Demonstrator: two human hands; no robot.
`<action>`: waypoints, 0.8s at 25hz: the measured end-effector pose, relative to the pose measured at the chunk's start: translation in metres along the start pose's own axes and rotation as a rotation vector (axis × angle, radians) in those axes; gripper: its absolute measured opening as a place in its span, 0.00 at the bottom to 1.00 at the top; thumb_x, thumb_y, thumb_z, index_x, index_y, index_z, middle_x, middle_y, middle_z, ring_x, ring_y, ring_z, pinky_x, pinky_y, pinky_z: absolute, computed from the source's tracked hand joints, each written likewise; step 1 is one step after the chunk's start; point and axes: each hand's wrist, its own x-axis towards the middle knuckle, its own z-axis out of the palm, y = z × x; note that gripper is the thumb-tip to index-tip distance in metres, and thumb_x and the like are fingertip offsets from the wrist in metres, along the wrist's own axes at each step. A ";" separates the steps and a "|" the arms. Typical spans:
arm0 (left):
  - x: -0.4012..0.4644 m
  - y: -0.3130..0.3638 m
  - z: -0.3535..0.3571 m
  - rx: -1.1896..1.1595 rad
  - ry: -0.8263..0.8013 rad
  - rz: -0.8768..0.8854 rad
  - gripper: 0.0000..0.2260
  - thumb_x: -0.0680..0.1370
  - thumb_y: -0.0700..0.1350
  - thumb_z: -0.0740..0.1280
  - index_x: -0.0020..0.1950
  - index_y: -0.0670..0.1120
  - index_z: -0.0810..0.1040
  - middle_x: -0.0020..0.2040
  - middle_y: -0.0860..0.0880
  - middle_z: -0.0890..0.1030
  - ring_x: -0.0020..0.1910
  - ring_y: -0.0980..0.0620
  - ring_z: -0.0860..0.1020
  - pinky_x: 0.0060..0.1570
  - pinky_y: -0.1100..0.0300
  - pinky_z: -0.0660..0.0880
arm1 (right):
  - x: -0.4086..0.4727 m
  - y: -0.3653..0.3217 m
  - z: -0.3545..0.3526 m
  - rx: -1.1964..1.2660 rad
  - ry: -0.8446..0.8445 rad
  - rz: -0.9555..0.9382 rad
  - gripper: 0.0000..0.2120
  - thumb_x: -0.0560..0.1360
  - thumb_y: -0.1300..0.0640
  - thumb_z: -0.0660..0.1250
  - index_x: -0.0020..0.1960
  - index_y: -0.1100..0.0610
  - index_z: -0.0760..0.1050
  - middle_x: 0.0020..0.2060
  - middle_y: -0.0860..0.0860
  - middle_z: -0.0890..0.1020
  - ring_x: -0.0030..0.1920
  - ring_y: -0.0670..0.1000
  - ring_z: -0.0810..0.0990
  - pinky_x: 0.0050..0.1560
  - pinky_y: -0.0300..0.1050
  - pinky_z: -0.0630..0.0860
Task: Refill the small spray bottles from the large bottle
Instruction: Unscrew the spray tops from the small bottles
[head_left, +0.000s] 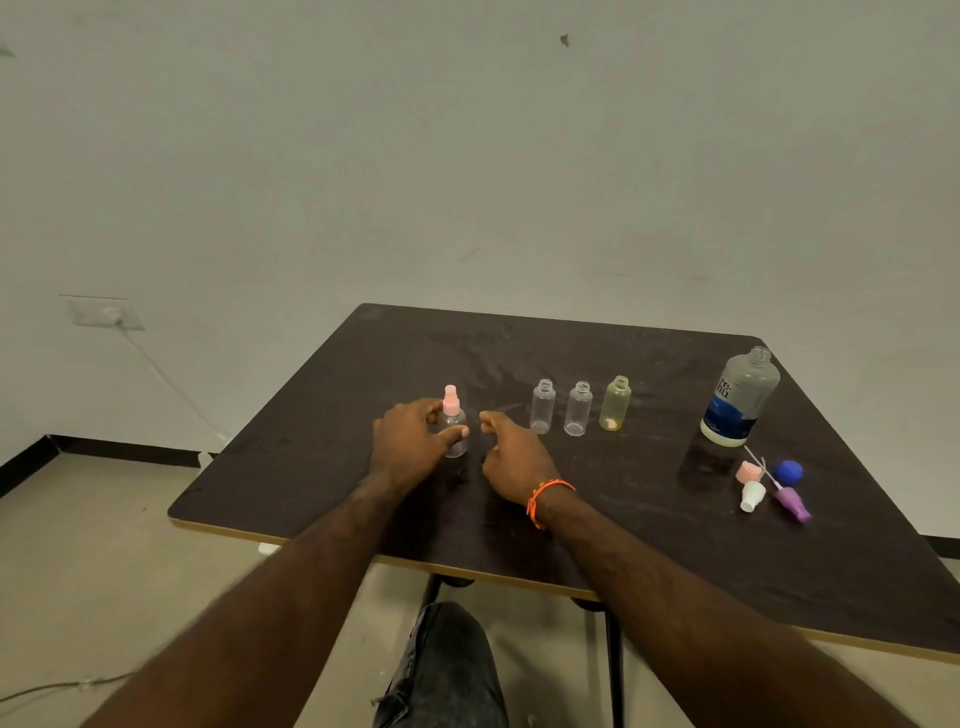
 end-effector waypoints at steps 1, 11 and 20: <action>0.000 0.002 0.001 -0.011 -0.003 0.020 0.22 0.72 0.60 0.78 0.63 0.52 0.85 0.55 0.53 0.88 0.53 0.52 0.85 0.59 0.45 0.81 | 0.001 -0.001 0.002 -0.002 0.001 -0.013 0.32 0.72 0.65 0.61 0.76 0.54 0.66 0.69 0.53 0.76 0.69 0.55 0.75 0.70 0.52 0.71; -0.024 0.064 0.042 -0.210 -0.216 0.228 0.18 0.72 0.51 0.82 0.60 0.51 0.87 0.54 0.56 0.88 0.48 0.69 0.82 0.54 0.63 0.80 | -0.048 0.050 -0.043 0.090 0.279 0.050 0.13 0.74 0.58 0.67 0.56 0.48 0.79 0.49 0.45 0.85 0.51 0.46 0.82 0.53 0.48 0.80; -0.033 0.122 0.107 -0.306 -0.304 0.313 0.23 0.72 0.51 0.81 0.67 0.52 0.84 0.60 0.57 0.86 0.58 0.65 0.82 0.60 0.63 0.77 | -0.078 0.105 -0.103 -0.005 0.331 0.147 0.13 0.78 0.61 0.65 0.61 0.53 0.79 0.51 0.48 0.84 0.51 0.45 0.81 0.56 0.46 0.80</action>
